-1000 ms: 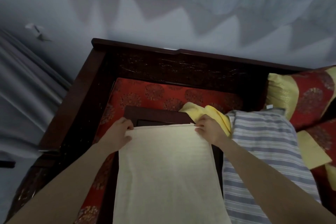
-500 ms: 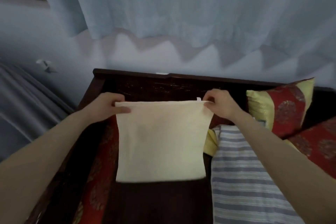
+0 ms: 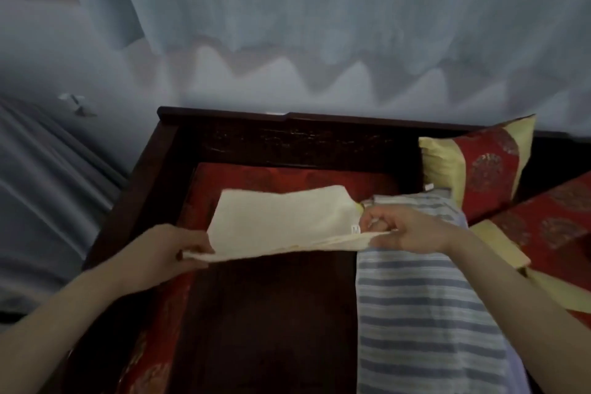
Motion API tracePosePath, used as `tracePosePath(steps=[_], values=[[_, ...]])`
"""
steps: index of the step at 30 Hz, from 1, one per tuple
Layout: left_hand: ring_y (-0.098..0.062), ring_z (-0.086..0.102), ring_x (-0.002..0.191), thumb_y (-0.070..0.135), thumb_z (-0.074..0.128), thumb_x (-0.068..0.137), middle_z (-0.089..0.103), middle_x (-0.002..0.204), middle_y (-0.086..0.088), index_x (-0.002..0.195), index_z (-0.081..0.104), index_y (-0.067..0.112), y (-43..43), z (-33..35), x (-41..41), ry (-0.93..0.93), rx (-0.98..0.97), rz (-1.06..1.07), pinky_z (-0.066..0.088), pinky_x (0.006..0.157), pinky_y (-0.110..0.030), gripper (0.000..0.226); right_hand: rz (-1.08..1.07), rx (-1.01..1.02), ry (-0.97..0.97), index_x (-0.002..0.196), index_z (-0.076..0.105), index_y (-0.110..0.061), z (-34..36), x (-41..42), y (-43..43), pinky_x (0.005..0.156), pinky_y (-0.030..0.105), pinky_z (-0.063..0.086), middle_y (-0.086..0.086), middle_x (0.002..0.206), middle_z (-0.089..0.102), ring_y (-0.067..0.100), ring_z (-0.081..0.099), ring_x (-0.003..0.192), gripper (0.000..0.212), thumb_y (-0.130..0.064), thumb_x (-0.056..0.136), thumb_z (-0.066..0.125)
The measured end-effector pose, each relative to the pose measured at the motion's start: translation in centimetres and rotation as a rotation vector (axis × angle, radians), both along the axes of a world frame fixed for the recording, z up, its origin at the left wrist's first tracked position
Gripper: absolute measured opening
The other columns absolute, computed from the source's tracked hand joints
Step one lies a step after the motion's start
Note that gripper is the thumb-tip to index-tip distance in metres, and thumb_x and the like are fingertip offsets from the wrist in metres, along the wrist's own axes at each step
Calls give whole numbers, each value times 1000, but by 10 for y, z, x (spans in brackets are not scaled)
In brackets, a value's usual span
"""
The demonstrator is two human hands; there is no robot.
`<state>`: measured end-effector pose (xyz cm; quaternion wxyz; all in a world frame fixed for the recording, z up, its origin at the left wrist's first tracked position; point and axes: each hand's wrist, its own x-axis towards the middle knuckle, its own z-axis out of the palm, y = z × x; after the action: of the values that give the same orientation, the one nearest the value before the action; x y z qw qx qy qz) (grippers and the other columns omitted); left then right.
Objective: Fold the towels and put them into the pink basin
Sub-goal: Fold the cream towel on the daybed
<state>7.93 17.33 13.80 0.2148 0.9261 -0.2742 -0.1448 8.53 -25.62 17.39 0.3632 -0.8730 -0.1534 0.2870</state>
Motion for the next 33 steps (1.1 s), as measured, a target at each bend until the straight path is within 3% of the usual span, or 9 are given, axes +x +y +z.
tracePosePath(steps=[3,6,10,15,18,23,28,30,33], values=[[13,59,78,42,69,78,63,83,32,79,59,41,-4,-40,-41,239,35,-85,44,68,-9,10,87,-47,211,101,65,-22,-50,-39,-8,72,17,50,-21,89,68,-2,63,80,18,-13,86,66],[3,60,74,35,70,76,64,80,17,76,60,27,-10,-77,-69,516,38,-135,43,65,-17,12,114,-76,410,102,71,-22,-96,-68,-9,78,22,52,-10,95,71,8,66,87,19,-20,82,71],[-13,69,85,23,69,83,73,92,0,94,69,17,-10,-120,-73,660,-203,202,55,75,-26,13,-201,-20,280,95,73,-15,-145,-78,-3,76,23,51,-2,92,72,12,66,84,13,-17,82,72],[-22,64,68,8,60,90,65,58,4,82,58,8,-35,-149,-60,589,-469,831,57,73,-45,8,-799,81,143,88,69,-19,-187,-64,18,78,37,54,4,89,71,23,67,85,7,-19,82,73],[-28,64,74,18,57,92,68,75,-12,82,57,15,-38,-168,-55,542,-460,918,55,72,-48,11,-818,-7,17,88,67,-17,-204,-55,28,79,39,53,5,88,71,23,65,84,10,-25,84,69],[-22,52,67,26,49,95,57,75,-18,92,47,20,-39,-190,-59,352,-383,968,42,60,-35,7,-695,-18,-183,95,58,-11,-209,-41,40,61,15,40,3,77,62,8,55,69,15,-25,94,56],[-34,60,74,22,48,96,60,80,-18,102,47,10,-46,-193,-58,223,-302,998,40,60,-35,13,-629,-129,-168,103,49,-8,-225,-34,46,63,35,43,4,66,53,25,57,67,21,-28,97,49],[-34,59,82,20,55,92,59,85,-12,107,47,8,-51,-181,-58,126,-301,1030,44,66,-36,21,-682,-116,-183,116,46,-11,-222,-36,49,73,34,46,1,87,59,21,60,86,33,-33,93,56],[-30,50,113,31,58,88,54,120,-14,127,46,4,-62,-169,-78,-162,-187,869,43,95,-41,49,-535,-123,-382,141,34,-21,-211,-58,45,101,26,34,-8,134,42,7,37,122,71,-53,84,61]])
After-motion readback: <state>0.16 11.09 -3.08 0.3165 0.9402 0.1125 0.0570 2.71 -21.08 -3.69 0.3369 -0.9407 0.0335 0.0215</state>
